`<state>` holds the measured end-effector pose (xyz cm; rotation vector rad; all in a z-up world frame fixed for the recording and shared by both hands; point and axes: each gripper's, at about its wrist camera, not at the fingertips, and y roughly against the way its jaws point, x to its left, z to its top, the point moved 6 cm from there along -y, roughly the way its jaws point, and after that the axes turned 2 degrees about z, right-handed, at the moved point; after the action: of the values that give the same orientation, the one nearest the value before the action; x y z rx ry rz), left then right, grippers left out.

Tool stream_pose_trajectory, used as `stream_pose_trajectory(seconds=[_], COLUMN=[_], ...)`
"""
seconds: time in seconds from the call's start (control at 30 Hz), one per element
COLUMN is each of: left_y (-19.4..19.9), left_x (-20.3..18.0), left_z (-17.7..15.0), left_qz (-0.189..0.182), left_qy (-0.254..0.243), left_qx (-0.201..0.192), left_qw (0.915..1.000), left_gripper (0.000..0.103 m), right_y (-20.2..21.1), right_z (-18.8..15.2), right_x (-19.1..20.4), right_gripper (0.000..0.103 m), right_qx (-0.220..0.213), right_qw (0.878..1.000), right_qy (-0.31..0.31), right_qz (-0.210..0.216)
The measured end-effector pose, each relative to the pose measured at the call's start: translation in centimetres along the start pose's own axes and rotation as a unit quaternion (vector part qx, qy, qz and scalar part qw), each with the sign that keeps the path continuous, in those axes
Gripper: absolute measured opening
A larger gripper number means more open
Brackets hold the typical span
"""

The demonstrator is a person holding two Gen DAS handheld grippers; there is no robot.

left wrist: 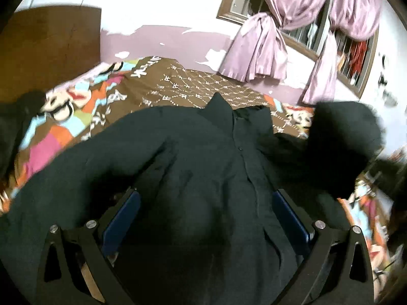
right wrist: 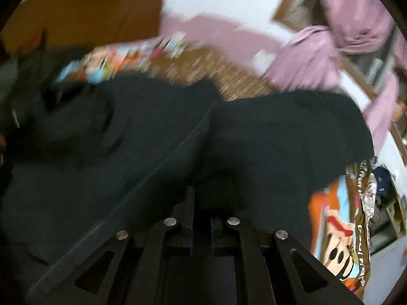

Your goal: Fold large clothes

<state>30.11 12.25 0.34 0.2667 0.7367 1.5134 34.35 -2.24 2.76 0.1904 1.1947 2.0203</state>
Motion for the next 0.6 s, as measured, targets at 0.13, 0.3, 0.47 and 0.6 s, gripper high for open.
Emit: stream_pose_trajectory(seconds=[0.13,0.3,0.47,0.6], left_y=[0.6,0.6,-0.6,-4.2], left_x=[1.6,1.6,1.3,3.1], left_z=[-1.3,-1.2,-1.6,-2.5], left_qz=[-0.046,-0.094,-0.102,0.002], left_qy=[0.043,0.030,0.032,0.030], left_qx=[0.005,0.023,0.021,0.074], left_qw=[0.9980,0.9949,0.9940,0.9968], left_gripper=[0.101,0.101,0.101,0.101], right_y=[-3.0,-2.2,0.0,-2.2], right_z=[-2.5,-3.7,-3.9,-1.1], right_x=[3.5,3.1,-3.2,-7.2], right_gripper=[0.033,0.069,0.073,0.078], right_qx=[0.034,0.005,-0.034,-0.045], right_qw=[0.998,0.997,0.995,0.980], right_qy=[-0.013,-0.047,-0.092,-0.194], right_qz=[0.054,0.056,0.002,-0.001])
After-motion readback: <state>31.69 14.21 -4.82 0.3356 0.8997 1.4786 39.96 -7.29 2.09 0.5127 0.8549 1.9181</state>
